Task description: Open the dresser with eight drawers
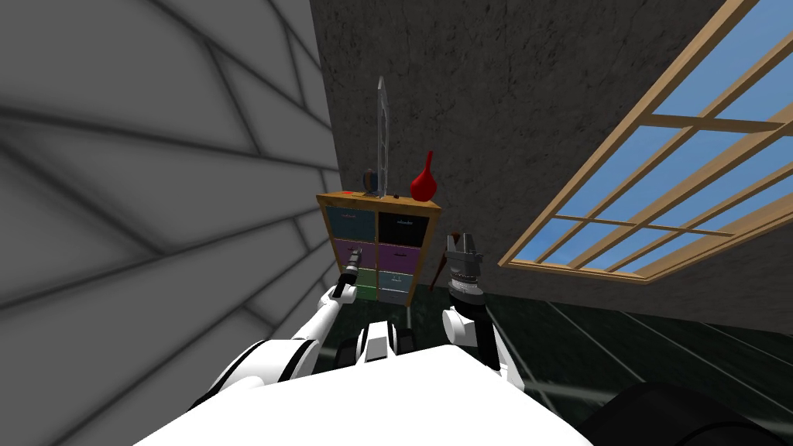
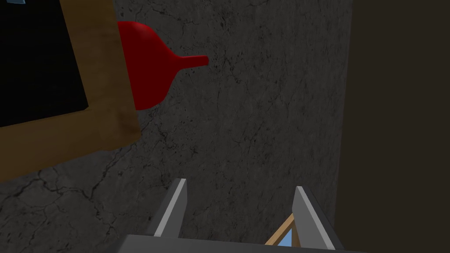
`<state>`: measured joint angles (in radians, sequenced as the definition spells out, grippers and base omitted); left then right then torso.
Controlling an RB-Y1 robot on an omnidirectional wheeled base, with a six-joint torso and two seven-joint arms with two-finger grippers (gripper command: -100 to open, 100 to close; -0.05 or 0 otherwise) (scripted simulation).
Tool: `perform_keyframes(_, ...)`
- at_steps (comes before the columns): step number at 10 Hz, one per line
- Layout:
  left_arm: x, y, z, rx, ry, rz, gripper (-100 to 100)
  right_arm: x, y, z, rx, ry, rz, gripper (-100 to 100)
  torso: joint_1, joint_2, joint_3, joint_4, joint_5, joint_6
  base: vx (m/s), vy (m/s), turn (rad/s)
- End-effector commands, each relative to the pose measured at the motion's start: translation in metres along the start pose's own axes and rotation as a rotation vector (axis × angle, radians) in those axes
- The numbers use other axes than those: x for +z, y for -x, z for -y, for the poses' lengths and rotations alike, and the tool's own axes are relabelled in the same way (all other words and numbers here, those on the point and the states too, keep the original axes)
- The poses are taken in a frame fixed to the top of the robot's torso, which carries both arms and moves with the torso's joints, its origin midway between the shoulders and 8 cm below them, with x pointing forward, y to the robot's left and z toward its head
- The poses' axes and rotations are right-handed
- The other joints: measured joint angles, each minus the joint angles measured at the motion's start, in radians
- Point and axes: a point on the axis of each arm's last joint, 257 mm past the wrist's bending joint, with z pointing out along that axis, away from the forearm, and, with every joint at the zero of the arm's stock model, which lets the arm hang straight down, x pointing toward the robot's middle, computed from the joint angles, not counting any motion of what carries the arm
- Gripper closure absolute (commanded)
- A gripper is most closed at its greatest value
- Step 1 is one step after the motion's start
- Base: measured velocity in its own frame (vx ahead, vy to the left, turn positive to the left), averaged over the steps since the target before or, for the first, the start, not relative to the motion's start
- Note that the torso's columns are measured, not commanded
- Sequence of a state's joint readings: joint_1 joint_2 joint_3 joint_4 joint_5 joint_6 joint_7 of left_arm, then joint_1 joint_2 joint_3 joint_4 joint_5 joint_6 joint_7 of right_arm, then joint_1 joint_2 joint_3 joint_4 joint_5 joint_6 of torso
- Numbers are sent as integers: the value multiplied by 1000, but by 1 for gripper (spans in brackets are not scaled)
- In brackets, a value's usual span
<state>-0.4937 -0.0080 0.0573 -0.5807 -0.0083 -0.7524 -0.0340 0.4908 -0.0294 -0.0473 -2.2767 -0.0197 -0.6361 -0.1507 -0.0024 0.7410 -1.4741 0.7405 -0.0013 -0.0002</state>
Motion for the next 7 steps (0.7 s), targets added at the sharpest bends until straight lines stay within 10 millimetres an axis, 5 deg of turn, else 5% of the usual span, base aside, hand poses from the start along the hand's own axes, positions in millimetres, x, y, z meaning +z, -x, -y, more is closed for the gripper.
perform_keyframes(1,1,-9,2,-7,-8,3,100,0,0,0,0,0,0,0,0,-1,0,-1,0,1,-9,36,-7)
perform_keyframes(7,-2,-30,-1,-3,-6,5,100,0,0,0,0,0,0,0,0,-1,-1,-2,1,2,-7,40,-3)
